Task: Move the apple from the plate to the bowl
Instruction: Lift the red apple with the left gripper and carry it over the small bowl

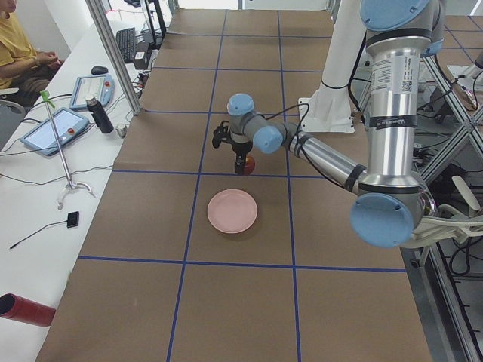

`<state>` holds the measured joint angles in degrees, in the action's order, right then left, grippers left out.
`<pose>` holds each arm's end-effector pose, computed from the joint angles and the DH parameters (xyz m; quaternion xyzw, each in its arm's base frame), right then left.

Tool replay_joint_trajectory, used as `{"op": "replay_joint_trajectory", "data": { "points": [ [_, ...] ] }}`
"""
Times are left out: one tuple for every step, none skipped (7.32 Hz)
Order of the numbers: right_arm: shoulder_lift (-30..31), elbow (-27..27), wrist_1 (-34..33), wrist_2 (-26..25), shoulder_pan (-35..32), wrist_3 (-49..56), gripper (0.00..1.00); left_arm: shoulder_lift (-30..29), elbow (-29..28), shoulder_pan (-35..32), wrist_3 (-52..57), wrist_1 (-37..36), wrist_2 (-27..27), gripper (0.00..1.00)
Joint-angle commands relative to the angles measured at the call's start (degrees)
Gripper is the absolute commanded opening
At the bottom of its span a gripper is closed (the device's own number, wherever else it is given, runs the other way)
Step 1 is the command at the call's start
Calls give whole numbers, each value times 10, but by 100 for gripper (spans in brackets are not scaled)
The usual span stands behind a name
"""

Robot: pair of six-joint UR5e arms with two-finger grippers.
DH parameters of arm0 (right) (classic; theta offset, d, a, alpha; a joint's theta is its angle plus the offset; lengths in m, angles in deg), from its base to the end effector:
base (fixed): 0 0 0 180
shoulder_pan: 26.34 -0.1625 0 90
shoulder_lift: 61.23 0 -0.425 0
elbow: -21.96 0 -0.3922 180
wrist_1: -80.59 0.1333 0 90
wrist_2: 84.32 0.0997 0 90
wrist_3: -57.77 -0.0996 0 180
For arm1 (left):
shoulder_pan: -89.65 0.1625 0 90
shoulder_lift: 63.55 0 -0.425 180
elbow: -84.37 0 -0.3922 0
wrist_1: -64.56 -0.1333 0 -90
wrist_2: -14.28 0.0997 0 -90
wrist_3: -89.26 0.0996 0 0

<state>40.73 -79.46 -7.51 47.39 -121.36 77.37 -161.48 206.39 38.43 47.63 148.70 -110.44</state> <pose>0.1023 -0.3981 0.6539 0.0867 -0.3454 -0.1228 0.9263 0.2458 -0.4282 0.3435 0.0295 0.3985 0.0647 0.9144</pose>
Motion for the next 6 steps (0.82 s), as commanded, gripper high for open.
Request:
{"op": "replay_joint_trajectory", "data": {
  "points": [
    [3,2,0,14,0,-9,100,-221,15,69,-86,-230,60,0],
    [3,3,0,15,-1,-20,100,-274,-27,116,-170,-224,87,0],
    [3,2,0,15,0,-22,100,-342,-99,148,-227,-190,96,0],
    [3,2,0,15,0,-25,100,-384,-172,174,-270,-137,119,0],
    [3,3,0,15,0,-25,100,-410,-252,193,-301,-63,147,0],
    [3,3,0,15,0,-26,100,-426,-311,198,-311,-4,152,0]
  ]
}}
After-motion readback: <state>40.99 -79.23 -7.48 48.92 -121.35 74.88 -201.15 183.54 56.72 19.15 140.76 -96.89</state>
